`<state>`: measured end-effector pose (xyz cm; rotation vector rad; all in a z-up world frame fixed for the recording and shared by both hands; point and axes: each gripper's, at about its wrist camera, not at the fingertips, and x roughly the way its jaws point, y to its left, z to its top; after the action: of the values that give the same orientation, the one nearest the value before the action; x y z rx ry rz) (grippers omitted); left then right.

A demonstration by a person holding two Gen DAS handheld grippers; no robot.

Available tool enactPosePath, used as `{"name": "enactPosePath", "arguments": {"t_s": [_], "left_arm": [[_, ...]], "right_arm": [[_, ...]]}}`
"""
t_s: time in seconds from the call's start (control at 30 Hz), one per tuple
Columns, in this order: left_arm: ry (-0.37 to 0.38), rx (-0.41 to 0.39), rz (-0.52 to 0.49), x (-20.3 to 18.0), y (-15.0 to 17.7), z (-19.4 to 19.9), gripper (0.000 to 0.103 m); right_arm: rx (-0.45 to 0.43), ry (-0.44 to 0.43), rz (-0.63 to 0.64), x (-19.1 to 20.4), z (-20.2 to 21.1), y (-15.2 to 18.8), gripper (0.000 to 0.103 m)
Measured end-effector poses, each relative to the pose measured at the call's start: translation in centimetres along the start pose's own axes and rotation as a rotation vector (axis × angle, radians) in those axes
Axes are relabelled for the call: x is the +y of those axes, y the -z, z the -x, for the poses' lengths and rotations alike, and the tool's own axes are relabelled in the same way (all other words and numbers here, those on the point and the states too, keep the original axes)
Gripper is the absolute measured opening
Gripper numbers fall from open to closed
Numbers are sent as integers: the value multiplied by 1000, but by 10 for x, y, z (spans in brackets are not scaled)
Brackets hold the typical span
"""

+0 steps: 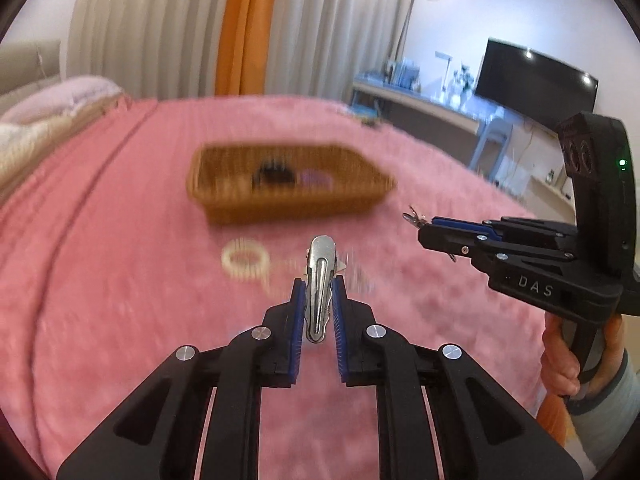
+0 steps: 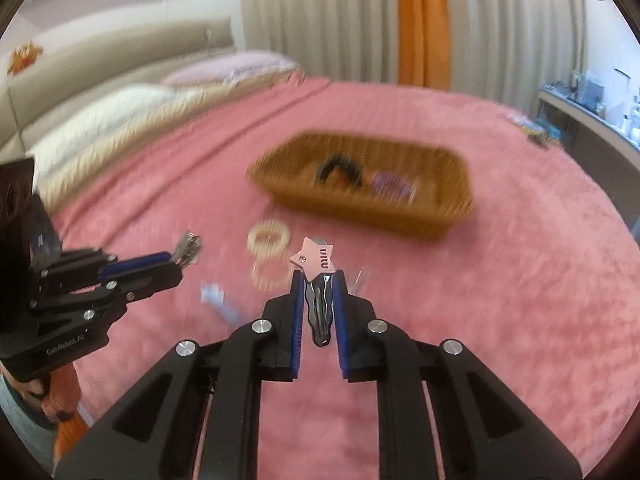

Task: Organize jewelry
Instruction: 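Grasp the silver hair clip with the left tool while the right tool grasps the pink-star hair clip, then lower both hair clips into the basket and open both tools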

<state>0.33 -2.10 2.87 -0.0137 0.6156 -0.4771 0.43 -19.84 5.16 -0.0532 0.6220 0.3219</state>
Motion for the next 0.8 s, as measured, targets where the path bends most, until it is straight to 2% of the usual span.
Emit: {"name": "enactPosePath", "arguments": {"t_s": [0.13, 0.33, 0.43, 0.6, 0.8], "left_arm": [[-1, -68, -3, 3, -43, -5, 12], [-7, -95, 15, 19, -96, -45, 12], [-92, -61, 1, 30, -114, -76, 12], [-101, -7, 63, 59, -123, -123, 12], [-94, 36, 83, 81, -124, -162, 12]], "right_arm": [[-56, 2, -51, -23, -4, -42, 12], [-59, 17, -123, -59, -42, -93, 12], [-34, 38, -137, -69, -70, -109, 12], [30, 63, -146, -84, -126, -127, 12], [120, 75, -171, -98, -181, -129, 12]]}}
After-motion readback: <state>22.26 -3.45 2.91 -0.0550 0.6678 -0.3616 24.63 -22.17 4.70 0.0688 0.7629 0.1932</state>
